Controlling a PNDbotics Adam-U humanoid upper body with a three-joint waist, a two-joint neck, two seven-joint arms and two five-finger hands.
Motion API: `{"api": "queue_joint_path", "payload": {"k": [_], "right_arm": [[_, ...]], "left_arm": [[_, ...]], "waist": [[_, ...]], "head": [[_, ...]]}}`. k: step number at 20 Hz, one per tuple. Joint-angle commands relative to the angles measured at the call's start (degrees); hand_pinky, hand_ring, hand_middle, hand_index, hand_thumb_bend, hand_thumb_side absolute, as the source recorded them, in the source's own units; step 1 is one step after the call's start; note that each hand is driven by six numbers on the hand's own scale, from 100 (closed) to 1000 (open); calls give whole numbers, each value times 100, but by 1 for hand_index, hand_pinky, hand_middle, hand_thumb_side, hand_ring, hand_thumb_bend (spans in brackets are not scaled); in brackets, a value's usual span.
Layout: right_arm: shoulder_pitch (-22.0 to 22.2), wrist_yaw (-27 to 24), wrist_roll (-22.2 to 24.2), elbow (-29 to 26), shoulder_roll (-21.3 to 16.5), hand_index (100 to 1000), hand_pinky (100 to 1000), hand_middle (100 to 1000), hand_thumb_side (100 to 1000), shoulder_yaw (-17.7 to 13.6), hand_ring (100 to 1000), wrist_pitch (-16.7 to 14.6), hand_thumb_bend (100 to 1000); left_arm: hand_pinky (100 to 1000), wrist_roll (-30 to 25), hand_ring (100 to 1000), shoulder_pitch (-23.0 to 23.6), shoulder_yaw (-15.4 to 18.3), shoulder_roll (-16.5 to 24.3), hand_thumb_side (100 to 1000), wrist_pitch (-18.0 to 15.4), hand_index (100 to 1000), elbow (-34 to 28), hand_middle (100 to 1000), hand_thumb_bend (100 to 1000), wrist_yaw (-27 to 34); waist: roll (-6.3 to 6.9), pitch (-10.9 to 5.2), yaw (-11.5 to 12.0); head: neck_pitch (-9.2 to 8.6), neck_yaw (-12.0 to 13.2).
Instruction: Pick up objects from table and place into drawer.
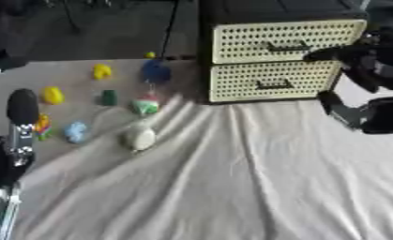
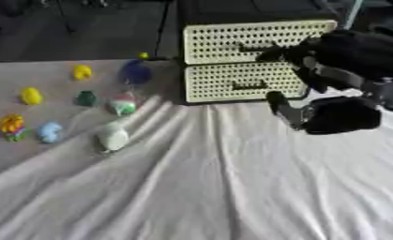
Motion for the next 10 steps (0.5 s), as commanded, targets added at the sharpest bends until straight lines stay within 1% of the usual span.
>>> {"api": "queue_joint_path", "payload": {"k": [1, 3, 5, 8, 10], "right_arm": [[-35, -83, -111, -92, -167, 838, 100, 100, 435, -57, 106, 191, 100], [-18, -47, -319, -92, -169, 828, 100, 100, 388, -83, 100, 402, 100], [-19, 20, -481, -92, -191, 832, 100, 100, 381, -66, 100, 620, 100], [-90, 112, -486, -51, -225, 842, 100, 100, 386, 7, 103, 865, 100], [-202, 164, -416, 88, -237, 848, 100, 100, 387, 52, 104, 942, 100]], "left_arm": [[722, -23, 876, -64, -22, 36, 947, -11, 977, -101, 873, 309, 24], [722, -31, 875, -66, -30, 34, 950, -11, 974, -101, 871, 301, 33], [721, -38, 875, -66, -35, 33, 949, -12, 971, -101, 870, 299, 40], [721, -54, 875, -67, -47, 31, 950, -14, 962, -101, 866, 294, 51], [721, -62, 875, -63, -54, 30, 949, -14, 957, -101, 864, 292, 59]], "waist": [[-16, -95, 9], [-19, -94, 15], [-20, -95, 27], [-20, -103, 52], [-18, -111, 70]], "head": [[-47, 23], [-42, 18], [-42, 13], [-29, -2], [-18, -16]]}}
